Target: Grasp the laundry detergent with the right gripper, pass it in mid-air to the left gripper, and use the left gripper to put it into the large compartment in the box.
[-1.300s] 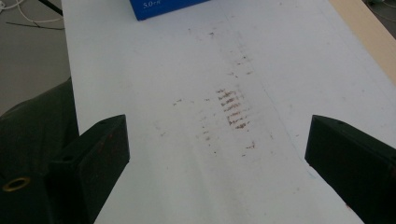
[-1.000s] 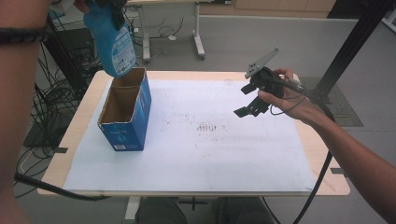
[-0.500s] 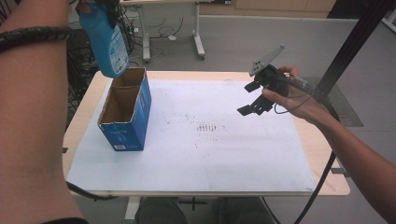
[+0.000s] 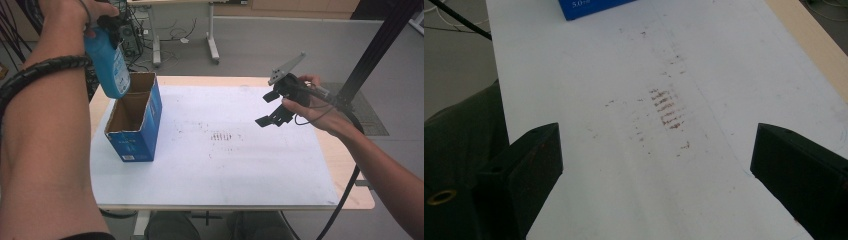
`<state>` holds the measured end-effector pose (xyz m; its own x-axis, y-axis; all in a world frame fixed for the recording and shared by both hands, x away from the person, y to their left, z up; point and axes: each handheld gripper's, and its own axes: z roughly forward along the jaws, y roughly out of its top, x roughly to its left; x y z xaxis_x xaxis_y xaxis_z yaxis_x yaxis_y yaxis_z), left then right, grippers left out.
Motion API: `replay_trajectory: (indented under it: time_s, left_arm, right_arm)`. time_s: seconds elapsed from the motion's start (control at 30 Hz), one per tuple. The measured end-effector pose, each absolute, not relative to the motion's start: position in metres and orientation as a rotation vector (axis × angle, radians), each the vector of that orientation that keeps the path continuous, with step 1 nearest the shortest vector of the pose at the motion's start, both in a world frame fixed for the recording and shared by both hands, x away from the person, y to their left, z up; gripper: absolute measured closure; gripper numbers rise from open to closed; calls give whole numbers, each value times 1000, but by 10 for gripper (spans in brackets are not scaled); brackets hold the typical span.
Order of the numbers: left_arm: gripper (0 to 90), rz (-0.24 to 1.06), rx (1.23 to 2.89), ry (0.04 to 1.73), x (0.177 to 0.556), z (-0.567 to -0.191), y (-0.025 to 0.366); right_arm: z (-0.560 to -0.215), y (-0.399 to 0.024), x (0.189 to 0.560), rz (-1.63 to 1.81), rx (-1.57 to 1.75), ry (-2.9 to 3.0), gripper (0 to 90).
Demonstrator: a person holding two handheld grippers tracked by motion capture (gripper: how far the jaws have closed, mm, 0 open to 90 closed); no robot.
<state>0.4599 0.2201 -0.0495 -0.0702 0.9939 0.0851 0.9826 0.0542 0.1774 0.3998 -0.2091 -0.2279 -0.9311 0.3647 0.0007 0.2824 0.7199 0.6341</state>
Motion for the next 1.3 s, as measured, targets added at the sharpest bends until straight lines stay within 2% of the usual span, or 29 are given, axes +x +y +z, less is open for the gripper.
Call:
replay_trajectory:
  time_s: [0.57, 1.3]
  left_arm:
    - [365, 178, 2061, 2266, 460, -102, 234]
    - [365, 144, 2074, 2269, 462, -168, 232]
  right_arm:
    - [-232, -206, 395, 977, 531, 2801, 67]
    - [-244, -197, 393, 968, 525, 2815, 67]
